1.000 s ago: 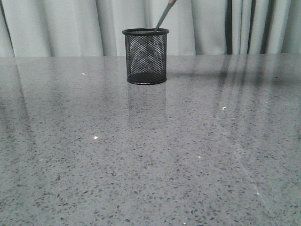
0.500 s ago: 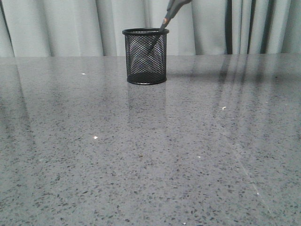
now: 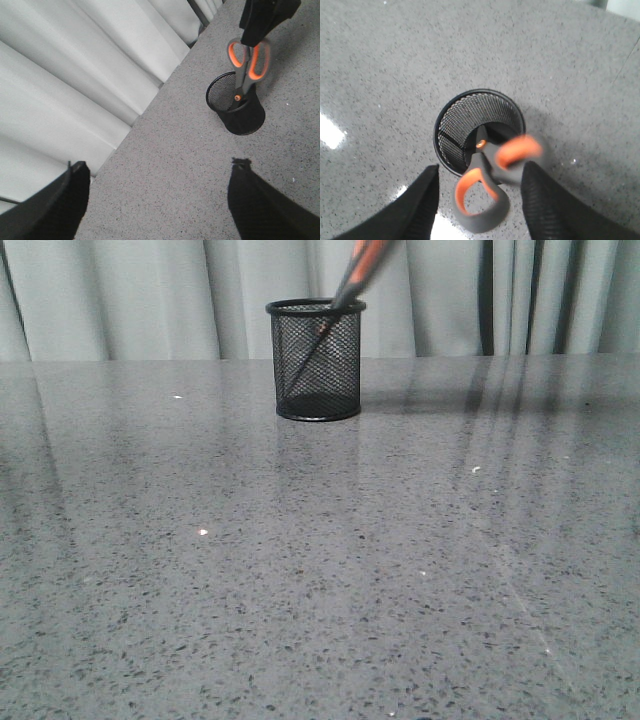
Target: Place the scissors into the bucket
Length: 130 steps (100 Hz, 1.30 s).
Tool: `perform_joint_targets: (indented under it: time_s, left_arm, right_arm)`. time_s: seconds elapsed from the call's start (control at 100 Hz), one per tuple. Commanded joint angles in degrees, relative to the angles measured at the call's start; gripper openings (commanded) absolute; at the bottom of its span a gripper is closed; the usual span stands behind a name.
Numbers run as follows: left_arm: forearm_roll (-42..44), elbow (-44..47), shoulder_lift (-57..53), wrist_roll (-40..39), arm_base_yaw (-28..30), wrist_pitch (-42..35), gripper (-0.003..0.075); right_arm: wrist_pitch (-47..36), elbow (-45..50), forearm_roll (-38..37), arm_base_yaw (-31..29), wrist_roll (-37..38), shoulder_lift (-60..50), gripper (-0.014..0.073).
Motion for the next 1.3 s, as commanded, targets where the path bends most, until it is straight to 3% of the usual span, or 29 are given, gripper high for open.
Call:
perform_joint_targets:
  time_s: [0.0, 0.2, 0.27, 0.36, 0.48, 0.57, 0.66, 0.75, 0.96, 1.17, 1.29]
  left_arm:
    - [-1.9, -1.8, -0.8, -0.6, 0.1, -3.8, 0.0534]
    - [-1.9, -1.8, -0.9, -0.6, 0.1, -3.8, 0.0533]
    - [-1.9, -1.8, -1.1, -0.7, 0.1, -3.8, 0.0532]
    - [-1.9, -1.8, -1.4, -2.9, 0.1, -3.8, 0.0493]
    - [-1.9, -1.8, -2.1, -8.3, 0.1, -3.6, 0.0359]
    - [-1.8, -1.8, -2.8, -10.4, 0.1, -2.4, 0.0200]
    - [-1.8, -1.6, -3.7, -10.6, 0.1, 0.8, -0.0024]
    - [-1.8, -0.3, -5.4, -12.2, 0.4, 1.5, -0.0020]
    - [-1.8, 13.6, -16.6, -17.1, 4.0, -12.8, -0.0020]
    - [-2.9, 40.4, -34.0, -18.3, 5.1, -35.6, -0.0020]
    - [-5.2, 55.8, -42.6, -18.3, 5.1, -44.3, -0.0020]
  right_arm:
    - [-1.8, -4.2, 2.1, 0.0, -0.2, -3.0, 0.0363]
    - [2.8, -12.3, 2.1, -0.9, 0.8, -5.0, 0.0350]
    - [3.8, -13.7, 2.1, -1.6, 2.7, -6.3, 0.0292]
    - [5.3, -13.8, 2.0, -2.4, 2.9, -8.6, 0.0153]
    - [7.0, -13.8, -0.1, -2.6, 2.9, -11.5, -0.0071]
    - [6.9, -13.1, -0.9, -2.6, 2.9, -14.0, -0.0062]
    - [5.5, -11.0, -2.3, -2.6, 2.9, -17.1, -0.0062]
    - [1.3, -6.7, -3.5, -2.6, 2.9, -21.4, -0.0062]
    - [-17.8, 16.7, -5.2, -2.6, 2.9, -37.6, -0.0062]
    - [-44.5, 52.7, -5.6, -2.6, 2.9, -59.1, -0.0066]
    - [-50.9, 69.8, -5.6, -2.6, 2.9, -70.9, -0.0066]
